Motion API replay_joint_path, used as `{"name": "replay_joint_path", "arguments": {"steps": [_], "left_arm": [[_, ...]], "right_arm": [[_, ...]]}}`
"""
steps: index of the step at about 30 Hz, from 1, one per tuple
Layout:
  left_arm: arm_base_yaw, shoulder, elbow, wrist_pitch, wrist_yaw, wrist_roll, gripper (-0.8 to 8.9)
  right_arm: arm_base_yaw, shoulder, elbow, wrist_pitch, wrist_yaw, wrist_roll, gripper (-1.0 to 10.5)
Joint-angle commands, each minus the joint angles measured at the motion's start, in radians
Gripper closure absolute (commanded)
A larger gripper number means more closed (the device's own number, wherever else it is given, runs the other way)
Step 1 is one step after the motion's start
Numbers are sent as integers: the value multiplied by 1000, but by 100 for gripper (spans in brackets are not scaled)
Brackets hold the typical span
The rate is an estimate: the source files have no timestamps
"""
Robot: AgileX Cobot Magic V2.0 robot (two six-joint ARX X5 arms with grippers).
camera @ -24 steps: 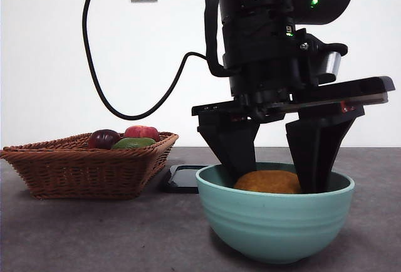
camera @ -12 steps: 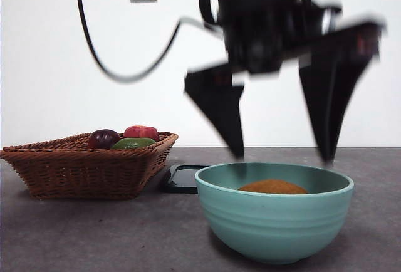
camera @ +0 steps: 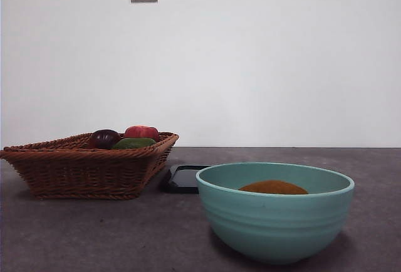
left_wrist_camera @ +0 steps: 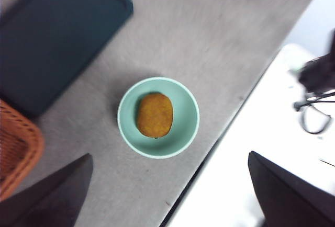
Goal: Pick up the wifruite, put it on the bowl, pick up the plate, put it on desk
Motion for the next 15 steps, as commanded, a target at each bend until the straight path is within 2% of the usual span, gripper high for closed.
{"name": "replay_joint_path", "arguments": {"steps": [1, 3, 6, 9, 15], "left_arm": [[-9, -68, 25, -35, -25, 17, 345], [-9, -142, 11, -73, -69, 11, 346], [-9, -262, -37, -95, -76, -6, 346], [-9, -394, -129, -69, -81, -8, 346], [-9, -554, -274, 3, -82, -12, 346]], "right_arm": [[4, 11, 17, -19, -4, 7, 323], [4, 27, 16, -44, -3, 7, 323], [4, 80, 16, -104, -8, 10, 323], [5, 156, 16, -119, -37, 10, 323], [5, 257, 16, -106, -39, 2, 323]]}}
